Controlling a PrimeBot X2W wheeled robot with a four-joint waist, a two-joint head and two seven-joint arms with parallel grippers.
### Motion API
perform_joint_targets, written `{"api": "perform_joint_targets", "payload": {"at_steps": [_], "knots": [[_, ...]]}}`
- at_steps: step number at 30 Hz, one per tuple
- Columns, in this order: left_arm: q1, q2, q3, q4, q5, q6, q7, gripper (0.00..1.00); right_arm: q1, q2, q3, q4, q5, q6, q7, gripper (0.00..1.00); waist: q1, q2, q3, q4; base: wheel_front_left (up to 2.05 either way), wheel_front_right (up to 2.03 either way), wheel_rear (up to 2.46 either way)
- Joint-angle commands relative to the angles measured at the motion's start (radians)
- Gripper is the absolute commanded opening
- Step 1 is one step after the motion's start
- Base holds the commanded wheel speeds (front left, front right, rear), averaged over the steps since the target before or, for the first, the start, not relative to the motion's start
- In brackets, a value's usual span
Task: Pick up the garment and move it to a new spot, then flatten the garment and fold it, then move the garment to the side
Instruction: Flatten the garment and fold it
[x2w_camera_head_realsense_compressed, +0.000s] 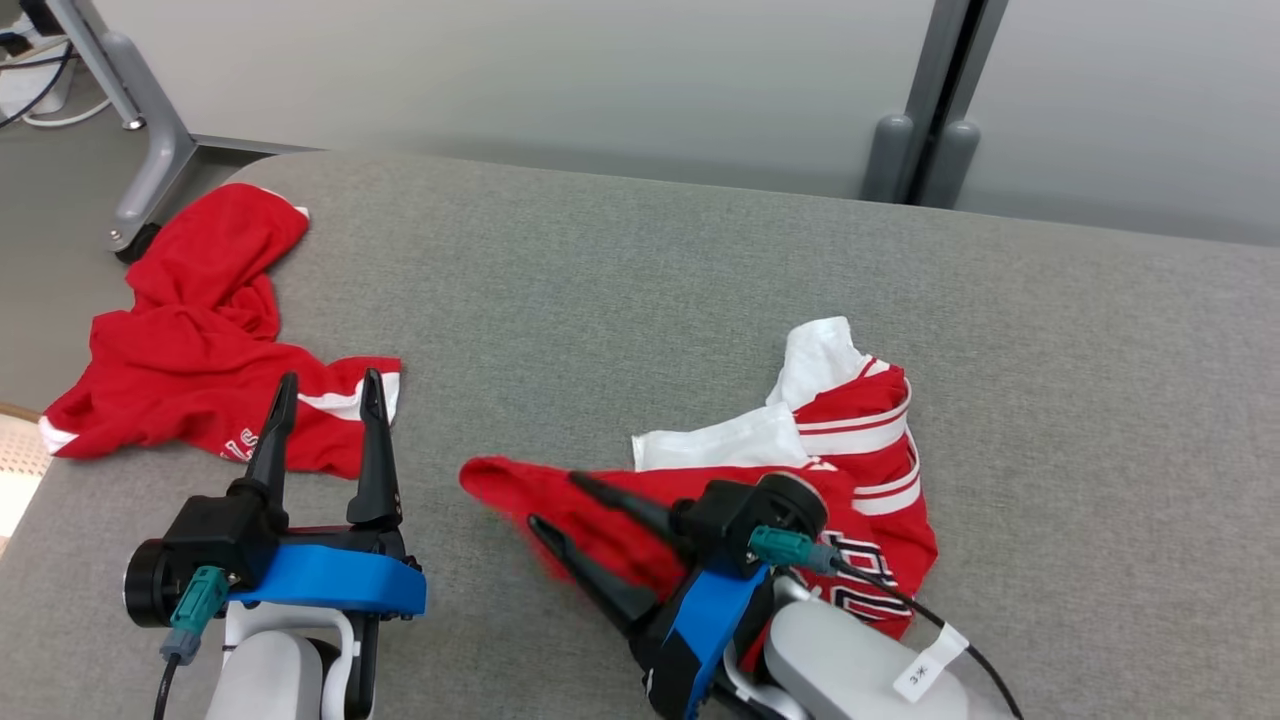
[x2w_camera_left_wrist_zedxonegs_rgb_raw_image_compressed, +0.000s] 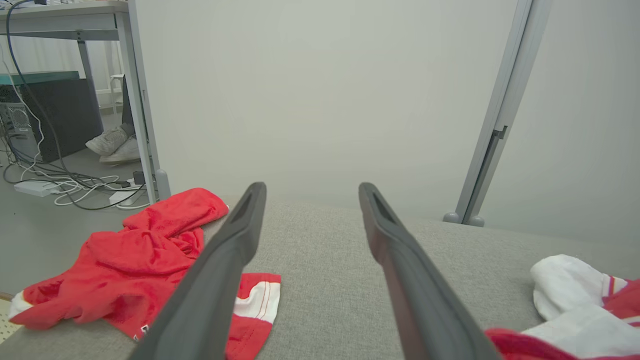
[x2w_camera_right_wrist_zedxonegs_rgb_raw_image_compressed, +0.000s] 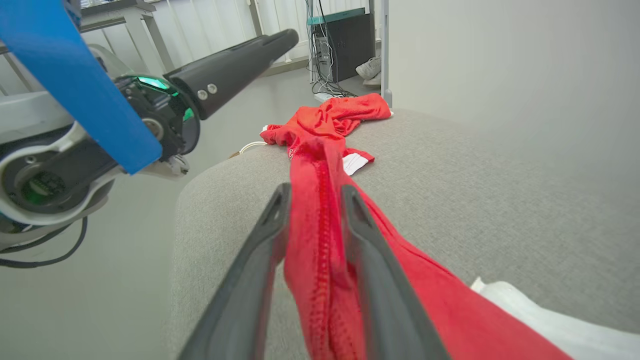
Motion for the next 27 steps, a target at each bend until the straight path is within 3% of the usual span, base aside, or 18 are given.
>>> {"api": "perform_joint_targets", "payload": {"at_steps": [1, 5, 11, 21, 27], "knots": [[-0.011, -0.001, 0.001, 0.000, -0.003, 0.005, -0.003, 1.00, -0.021, -0.003, -0.010, 0.009, -0.001, 0.000, -0.006, 1.00, 0.0000, 0.0000, -0.003, -0.010, 0.00, 0.00, 0.00], [-0.002, -0.001, 0.010, 0.001, 0.002, 0.007, -0.003, 1.00, -0.040, -0.003, -0.067, 0.015, -0.024, 0.000, -0.009, 1.00, 0.0000, 0.0000, -0.013, -0.036, 0.00, 0.00, 0.00], [0.020, -0.001, 0.023, -0.005, 0.011, 0.009, -0.003, 1.00, -0.001, -0.011, -0.265, -0.004, -0.133, 0.000, -0.009, 1.00, 0.0000, 0.0000, -0.033, -0.071, 0.00, 0.00, 0.00], [0.051, -0.001, 0.047, -0.016, 0.020, 0.003, -0.003, 1.00, 0.186, -0.098, -0.626, -0.111, -0.272, 0.000, -0.009, 1.00, 0.0000, 0.0000, -0.047, -0.106, 0.00, 0.00, 0.00], [0.062, -0.001, 0.051, -0.023, 0.024, 0.002, -0.003, 1.00, 0.319, -0.090, -0.793, -0.175, -0.318, 0.000, -0.009, 1.00, 0.0000, 0.0000, -0.045, -0.113, 0.00, 0.00, 0.00]]}}
